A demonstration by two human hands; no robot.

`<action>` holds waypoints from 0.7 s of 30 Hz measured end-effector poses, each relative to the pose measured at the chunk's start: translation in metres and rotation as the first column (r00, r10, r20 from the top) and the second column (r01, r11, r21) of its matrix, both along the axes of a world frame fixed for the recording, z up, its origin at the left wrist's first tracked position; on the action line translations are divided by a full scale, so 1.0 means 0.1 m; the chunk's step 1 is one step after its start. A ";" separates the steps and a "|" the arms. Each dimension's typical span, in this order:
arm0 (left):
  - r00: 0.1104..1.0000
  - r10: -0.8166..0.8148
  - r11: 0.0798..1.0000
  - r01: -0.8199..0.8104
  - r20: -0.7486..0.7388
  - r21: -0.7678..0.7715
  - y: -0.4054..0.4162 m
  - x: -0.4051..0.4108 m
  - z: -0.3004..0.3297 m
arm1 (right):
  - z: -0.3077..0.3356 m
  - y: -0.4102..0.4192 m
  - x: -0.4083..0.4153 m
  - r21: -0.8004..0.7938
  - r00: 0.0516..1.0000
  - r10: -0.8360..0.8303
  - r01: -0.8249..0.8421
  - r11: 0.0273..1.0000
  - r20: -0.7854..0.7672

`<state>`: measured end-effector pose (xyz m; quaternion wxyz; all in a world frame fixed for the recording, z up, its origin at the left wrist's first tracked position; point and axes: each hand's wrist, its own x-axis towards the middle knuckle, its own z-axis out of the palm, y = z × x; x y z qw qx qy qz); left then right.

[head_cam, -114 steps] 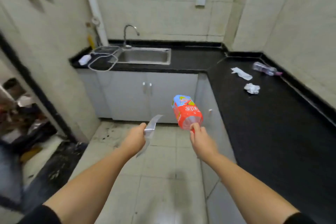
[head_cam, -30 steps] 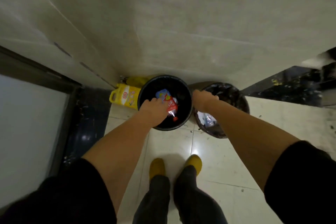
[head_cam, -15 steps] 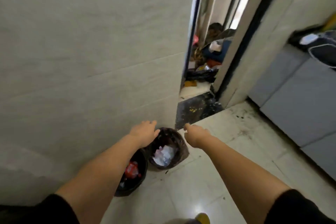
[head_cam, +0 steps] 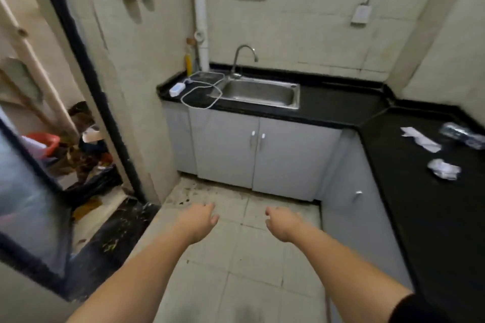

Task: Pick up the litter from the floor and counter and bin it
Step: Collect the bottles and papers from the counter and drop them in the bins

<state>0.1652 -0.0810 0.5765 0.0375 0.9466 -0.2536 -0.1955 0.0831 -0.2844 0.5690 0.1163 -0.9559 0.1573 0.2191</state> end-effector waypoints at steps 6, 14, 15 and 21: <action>0.978 -0.206 0.978 0.206 -0.013 -0.035 -1.90 0.10 0.04 | 0.14 -1.66 -0.35 -0.034 0.976 -0.212 0.213 0.976 0.044; 0.883 -0.470 0.883 0.470 -0.003 -0.005 -3.60 0.34 0.09 | 0.10 -3.07 -0.59 -0.033 0.873 -0.482 0.485 0.874 0.068; 0.866 -0.499 0.866 0.499 -0.004 -0.003 -3.80 0.40 0.07 | 0.08 -3.23 -0.59 -0.037 0.854 -0.515 0.518 0.854 0.071; 0.728 -0.686 0.728 0.686 0.004 -0.012 -5.08 0.84 0.06 | 0.04 -4.18 -0.39 -0.030 0.705 -0.702 0.707 0.706 0.097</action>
